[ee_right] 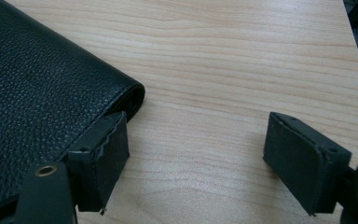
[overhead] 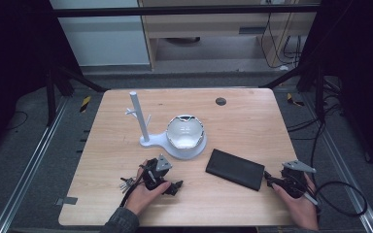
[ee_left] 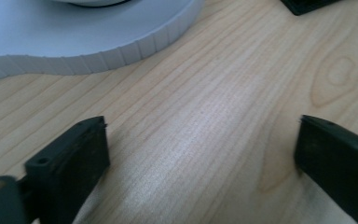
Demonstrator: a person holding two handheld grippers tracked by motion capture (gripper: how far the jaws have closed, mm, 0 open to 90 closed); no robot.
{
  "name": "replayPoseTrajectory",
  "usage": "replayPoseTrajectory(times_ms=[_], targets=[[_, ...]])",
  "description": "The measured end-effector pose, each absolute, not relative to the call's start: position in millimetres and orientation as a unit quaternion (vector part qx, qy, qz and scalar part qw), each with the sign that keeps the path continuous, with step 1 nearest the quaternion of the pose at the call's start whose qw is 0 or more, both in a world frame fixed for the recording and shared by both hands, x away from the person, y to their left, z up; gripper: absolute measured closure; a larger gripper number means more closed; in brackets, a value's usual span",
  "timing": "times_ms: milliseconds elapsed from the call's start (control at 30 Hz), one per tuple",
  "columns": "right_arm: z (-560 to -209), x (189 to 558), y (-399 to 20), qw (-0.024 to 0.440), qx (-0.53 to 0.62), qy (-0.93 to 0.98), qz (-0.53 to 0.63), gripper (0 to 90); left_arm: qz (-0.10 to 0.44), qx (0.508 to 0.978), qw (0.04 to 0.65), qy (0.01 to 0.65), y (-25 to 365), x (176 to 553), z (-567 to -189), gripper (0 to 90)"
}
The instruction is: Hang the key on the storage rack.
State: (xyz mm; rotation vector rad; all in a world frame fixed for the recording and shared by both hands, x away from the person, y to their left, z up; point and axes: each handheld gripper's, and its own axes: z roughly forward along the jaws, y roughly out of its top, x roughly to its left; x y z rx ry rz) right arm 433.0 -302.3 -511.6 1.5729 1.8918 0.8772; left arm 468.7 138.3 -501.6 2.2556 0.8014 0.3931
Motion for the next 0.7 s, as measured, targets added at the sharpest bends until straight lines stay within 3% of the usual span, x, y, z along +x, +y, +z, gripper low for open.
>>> replayPoseTrajectory(times_ms=[200,333,533,700], targets=[[-512,433,-302,0.261,0.577,0.703,0.324,20.4,0.187,0.886,0.324,0.274,149,467,-468,6.2],[-512,431,-302,0.260,0.572,0.708,0.323,19.1,0.194,0.911,0.237,0.275,175,469,-443,7.5],[-512,429,-302,0.257,0.569,0.711,0.323,17.9,0.186,0.906,0.215,0.314,219,470,-432,17.6],[-512,429,-302,0.255,0.570,0.710,0.325,18.1,0.182,0.909,0.198,0.319,239,467,-433,34.5]])
